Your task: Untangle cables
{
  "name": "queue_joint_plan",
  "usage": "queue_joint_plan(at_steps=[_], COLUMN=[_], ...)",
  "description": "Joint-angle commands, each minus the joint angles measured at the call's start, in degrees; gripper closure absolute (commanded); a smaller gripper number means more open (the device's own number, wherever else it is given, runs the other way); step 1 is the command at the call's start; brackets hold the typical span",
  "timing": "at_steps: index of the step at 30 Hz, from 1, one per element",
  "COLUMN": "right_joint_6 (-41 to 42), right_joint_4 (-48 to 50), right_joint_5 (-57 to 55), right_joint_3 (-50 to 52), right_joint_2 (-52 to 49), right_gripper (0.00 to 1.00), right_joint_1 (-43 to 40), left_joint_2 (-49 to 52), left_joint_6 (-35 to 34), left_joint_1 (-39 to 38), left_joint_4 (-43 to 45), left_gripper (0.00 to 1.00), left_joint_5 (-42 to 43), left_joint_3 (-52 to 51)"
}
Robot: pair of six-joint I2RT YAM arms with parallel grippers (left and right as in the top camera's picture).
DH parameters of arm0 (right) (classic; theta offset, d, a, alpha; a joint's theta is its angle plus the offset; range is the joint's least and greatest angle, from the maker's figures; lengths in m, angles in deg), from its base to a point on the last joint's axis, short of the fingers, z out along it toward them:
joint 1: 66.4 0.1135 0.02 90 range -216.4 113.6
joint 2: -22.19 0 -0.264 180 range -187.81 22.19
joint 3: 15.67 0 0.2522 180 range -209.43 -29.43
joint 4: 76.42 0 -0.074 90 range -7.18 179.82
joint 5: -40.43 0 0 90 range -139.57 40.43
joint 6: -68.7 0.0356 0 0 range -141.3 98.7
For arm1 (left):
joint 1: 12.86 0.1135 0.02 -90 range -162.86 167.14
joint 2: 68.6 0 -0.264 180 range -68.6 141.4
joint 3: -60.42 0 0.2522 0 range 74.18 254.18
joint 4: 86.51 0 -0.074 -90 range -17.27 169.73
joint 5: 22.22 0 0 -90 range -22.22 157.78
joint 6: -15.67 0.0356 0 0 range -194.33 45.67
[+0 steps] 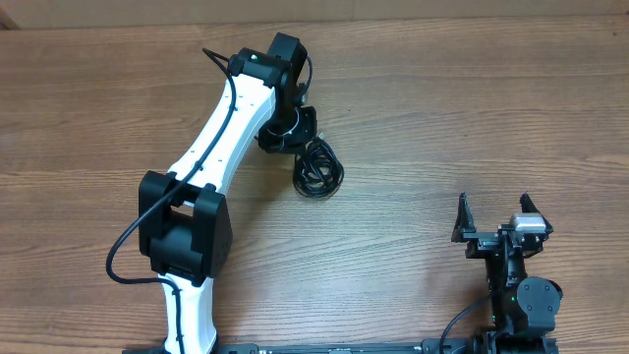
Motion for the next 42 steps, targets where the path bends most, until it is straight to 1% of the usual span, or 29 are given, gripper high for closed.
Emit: queue_joint_plan(at_steps=[1,2,4,6,7,9,12,17,20,22,24,26,28,38,42], right_joint_6=[-0.1,-0.1,-0.1,-0.1,-0.1,-0.1,-0.1,-0.1,-0.1,-0.1,-0.1,-0.1,-0.1,-0.1,-0.1], right_joint_4=[0.3,0.3,0.3,0.3,0.3,0.3,0.3,0.3,0.3,0.3,0.3,0.3,0.3,0.3,0.3], right_joint_5=[-0.1,-0.1,-0.1,-0.1,-0.1,-0.1,-0.1,-0.1,-0.1,-0.1,-0.1,-0.1,-0.1,-0.1,-0.1], right_joint_3=[0.6,0.6,0.6,0.6,0.6,0.6,0.6,0.6,0.6,0.6,0.6,0.6,0.6,0.6,0.6], right_joint_2=[0.5,0.5,0.5,0.5,0.5,0.5,0.5,0.5,0.5,0.5,0.5,0.5,0.5,0.5,0.5], right_gripper=[0.0,0.0,0.0,0.0,0.0,0.0,0.0,0.0,0.0,0.0,0.0,0.0,0.0,0.0,0.0], right_joint_1=[-0.1,-0.1,-0.1,-0.1,-0.1,-0.1,-0.1,-0.1,-0.1,-0.1,-0.1,-0.1,-0.1,-0.1,-0.1], left_joint_2=[0.1,0.1,0.1,0.1,0.1,0.1,0.1,-0.1,-0.3,-0.5,-0.6,-0.6,-0.7,-0.6,-0.6], left_joint_6=[0.5,0.5,1.1,1.8,2.0,2.7,2.8,2.9,2.9,3.1,3.1,3.3,3.7,3.7,4.2], left_joint_1=[0.5,0.5,0.5,0.5,0.5,0.5,0.5,0.7,0.7,0.7,0.7,0.7,0.7,0.7,0.7], left_joint_4=[-1.0,-1.1,-1.5,-2.0,-2.3,-3.0,-4.5,-10.6,-15.8,-18.9,-21.8,-22.7,-22.7,-22.4,-22.7], left_gripper=[0.95,0.88,0.64,0.19,0.16,0.16,0.21,0.26,0.23,0.18,0.11,0.07,0.0,0.0,0.0], left_joint_5=[2.0,2.0,1.9,1.8,1.5,1.5,1.6,1.6,1.6,1.5,1.5,1.4,0.9,-7.3,-7.5], left_joint_3=[1.4,1.4,1.4,1.4,1.4,1.4,1.7,6.2,12.5,16.8,20.7,22.8,23.0,21.8,21.8])
